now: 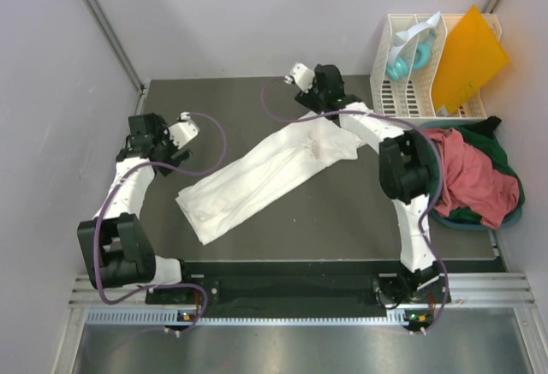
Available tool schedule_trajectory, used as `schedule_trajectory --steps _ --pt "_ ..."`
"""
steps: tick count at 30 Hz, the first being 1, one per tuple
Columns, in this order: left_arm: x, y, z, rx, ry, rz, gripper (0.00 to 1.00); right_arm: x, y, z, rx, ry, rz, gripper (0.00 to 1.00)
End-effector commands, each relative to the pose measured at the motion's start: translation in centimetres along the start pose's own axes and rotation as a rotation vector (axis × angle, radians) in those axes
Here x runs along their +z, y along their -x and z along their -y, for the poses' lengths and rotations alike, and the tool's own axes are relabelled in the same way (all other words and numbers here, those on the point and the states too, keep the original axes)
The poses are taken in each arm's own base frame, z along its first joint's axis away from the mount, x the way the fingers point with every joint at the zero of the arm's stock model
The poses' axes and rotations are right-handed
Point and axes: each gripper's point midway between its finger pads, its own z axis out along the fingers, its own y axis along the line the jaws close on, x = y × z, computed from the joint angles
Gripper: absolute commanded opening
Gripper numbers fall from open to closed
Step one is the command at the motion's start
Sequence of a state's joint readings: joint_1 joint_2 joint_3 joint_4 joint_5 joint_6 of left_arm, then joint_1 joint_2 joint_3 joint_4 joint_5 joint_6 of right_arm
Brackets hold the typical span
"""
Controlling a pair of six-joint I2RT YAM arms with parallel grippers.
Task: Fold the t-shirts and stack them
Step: Rotate the tshirt 80 degrees
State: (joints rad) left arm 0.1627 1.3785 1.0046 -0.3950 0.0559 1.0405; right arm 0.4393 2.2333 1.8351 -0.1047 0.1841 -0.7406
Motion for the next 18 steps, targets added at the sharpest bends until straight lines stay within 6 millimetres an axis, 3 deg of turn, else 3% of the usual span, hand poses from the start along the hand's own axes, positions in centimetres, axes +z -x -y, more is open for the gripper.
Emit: schedule_trajectory --steps 1,3,4,6,7,9,10,13,18 --pt "-0.8 2.1 -1.6 -0.011 0.063 0.097 0.98 -6.5 4.7 4.3 0.106 -0.071 0.096 0.73" --pt "-0.9 2.3 -1.6 -0.008 0.065 0.103 0.98 -7.2 3.5 3.4 0.088 -0.019 0.055 0.55" --pt "-1.0 2.2 -1.5 -0.011 0.063 0.103 0.98 -7.3 1.3 1.8 0.076 0.049 -0.017 0.52" --pt "-1.1 2.3 -1.4 -0.008 0.063 0.106 0.98 -8.0 -0.5 -0.1 0.085 0.146 -0.047 0.54" --pt "-1.1 2.2 -1.3 -0.008 0.061 0.104 0.98 -8.3 -3.3 -1.9 0.086 0.2 -0.105 0.56" --pt "-1.2 2.0 -1.0 -0.009 0.057 0.102 0.99 -9.6 -4.4 -2.6 0.065 0.234 -0.1 0.63" --pt "-1.2 2.0 -0.9 -0.008 0.053 0.103 0.99 -9.8 -6.6 -3.8 0.055 0.251 -0.133 0.63" --pt "-1.2 2.1 -0.5 -0.002 0.041 0.107 0.99 -10.8 -8.9 -4.6 0.038 0.283 -0.157 0.64" --pt "-1.1 2.5 -0.6 -0.001 0.04 0.108 0.99 -12.1 -8.3 -4.7 0.056 0.339 -0.114 0.58"
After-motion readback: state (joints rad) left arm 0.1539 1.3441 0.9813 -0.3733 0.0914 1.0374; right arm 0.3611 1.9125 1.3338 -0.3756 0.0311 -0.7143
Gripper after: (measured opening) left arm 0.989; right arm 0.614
